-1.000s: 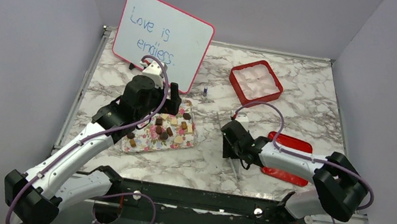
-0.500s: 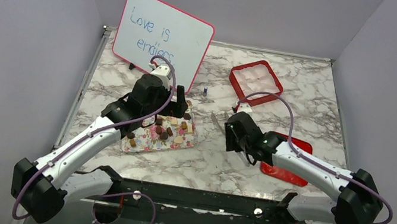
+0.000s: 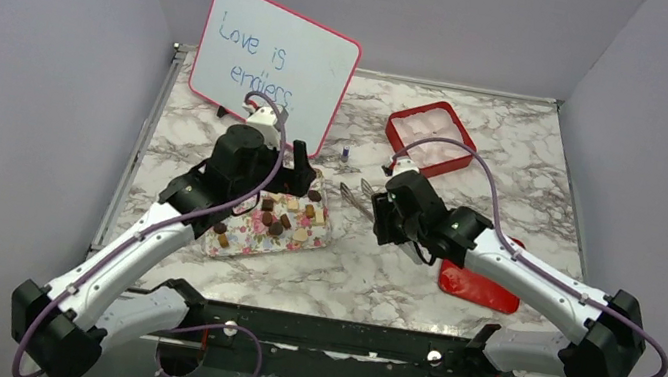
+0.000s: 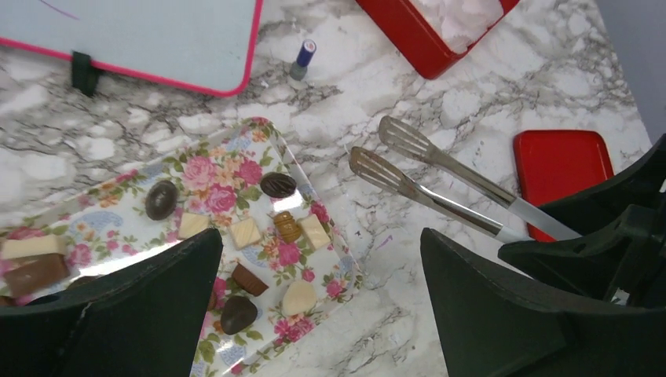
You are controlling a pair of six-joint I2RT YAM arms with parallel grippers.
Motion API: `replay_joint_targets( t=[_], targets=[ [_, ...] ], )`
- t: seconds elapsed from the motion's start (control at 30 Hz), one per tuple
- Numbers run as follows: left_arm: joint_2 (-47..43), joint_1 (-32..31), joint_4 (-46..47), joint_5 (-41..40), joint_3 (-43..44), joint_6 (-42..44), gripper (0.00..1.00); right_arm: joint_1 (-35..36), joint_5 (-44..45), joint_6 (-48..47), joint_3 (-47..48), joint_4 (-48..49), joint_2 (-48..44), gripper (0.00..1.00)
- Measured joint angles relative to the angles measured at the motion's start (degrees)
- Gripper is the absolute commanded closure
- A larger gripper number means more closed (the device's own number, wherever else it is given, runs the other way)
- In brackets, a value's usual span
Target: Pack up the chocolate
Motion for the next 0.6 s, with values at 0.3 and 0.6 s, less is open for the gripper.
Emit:
replay_joint_targets(
  t=[0.3, 0.6],
  targets=[
    [-16.7, 0.0, 1.2, -10.9, -2.4, 6.2, 0.02, 1.2, -3.8, 0.2, 5.5, -1.6, 1.6, 0.52],
    [-24.4, 0.0, 1.5, -19.5, -7.7, 8.9, 0.02, 6.7, -3.8, 3.1, 11.6, -4.2, 9.4, 0.55]
  ],
)
